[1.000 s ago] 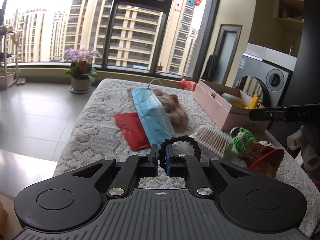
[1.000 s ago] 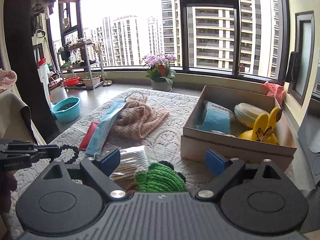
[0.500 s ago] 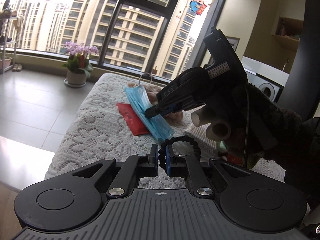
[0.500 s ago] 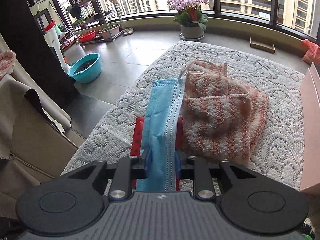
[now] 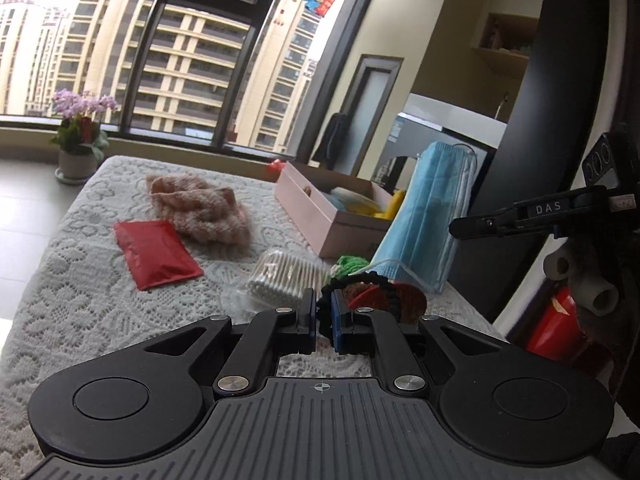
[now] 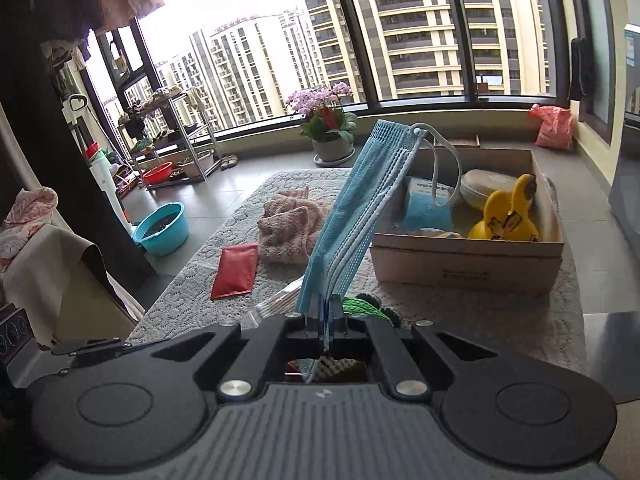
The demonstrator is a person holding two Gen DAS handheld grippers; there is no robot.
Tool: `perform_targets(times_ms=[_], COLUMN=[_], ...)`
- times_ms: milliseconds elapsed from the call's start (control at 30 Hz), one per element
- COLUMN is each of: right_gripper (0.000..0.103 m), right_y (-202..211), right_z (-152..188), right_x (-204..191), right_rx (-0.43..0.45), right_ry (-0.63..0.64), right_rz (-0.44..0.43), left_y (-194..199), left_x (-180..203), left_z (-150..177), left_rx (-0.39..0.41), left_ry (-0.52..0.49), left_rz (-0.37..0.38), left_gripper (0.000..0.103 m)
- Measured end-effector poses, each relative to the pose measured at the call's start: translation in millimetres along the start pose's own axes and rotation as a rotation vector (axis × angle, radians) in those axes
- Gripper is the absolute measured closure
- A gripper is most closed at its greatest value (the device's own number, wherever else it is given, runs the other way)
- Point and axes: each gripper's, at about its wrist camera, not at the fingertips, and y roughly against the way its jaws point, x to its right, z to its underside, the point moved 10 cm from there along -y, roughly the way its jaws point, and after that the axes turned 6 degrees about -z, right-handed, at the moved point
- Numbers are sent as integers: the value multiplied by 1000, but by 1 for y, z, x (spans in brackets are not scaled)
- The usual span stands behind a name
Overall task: Organize soft objects
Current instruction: 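Grasp the blue face mask with the right gripper while the left carries the hair tie to the box, then carry the mask into the pink box with the right gripper while the left releases the hair tie there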
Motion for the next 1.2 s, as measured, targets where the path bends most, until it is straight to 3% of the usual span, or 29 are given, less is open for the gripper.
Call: perform_targets(times_ms=[167,367,433,500,567,700,833,1000,1200], right_gripper=[101,101,101,101,101,101,101,101,101], right_y=[47,50,46,43,40,40,51,52,-18], right_z=[39,78,82,85,86,80,44,-47,-133], right_x=[57,91,97,102,106,109,96,76,82], right_rx=[48,49,55,61,67,83,122,193,101], right_ry=[-89,-170,-188,-207,-222,-229,-153,-19,-96], right_rz=[86,90,82,80,80,85,70,81,44], left_y=[-40,-127,-166,-199,-211,-199,-165,-125,-99], left_x=[28,67,74,73,67,50,19,-23,-55], left_z=[-51,-123,-140,-144,-142,-121,-88,-51,-24], left_rx=[50,95,68,10,3,-15,-35,-31,35], left_ry=[-46,-62,-38,-18,17,59,97,181,232], left_rz=[8,0,-4,-59,-93,-96,-111,-108,-114], left_gripper=[93,92,91,91,91,91,91,91,91])
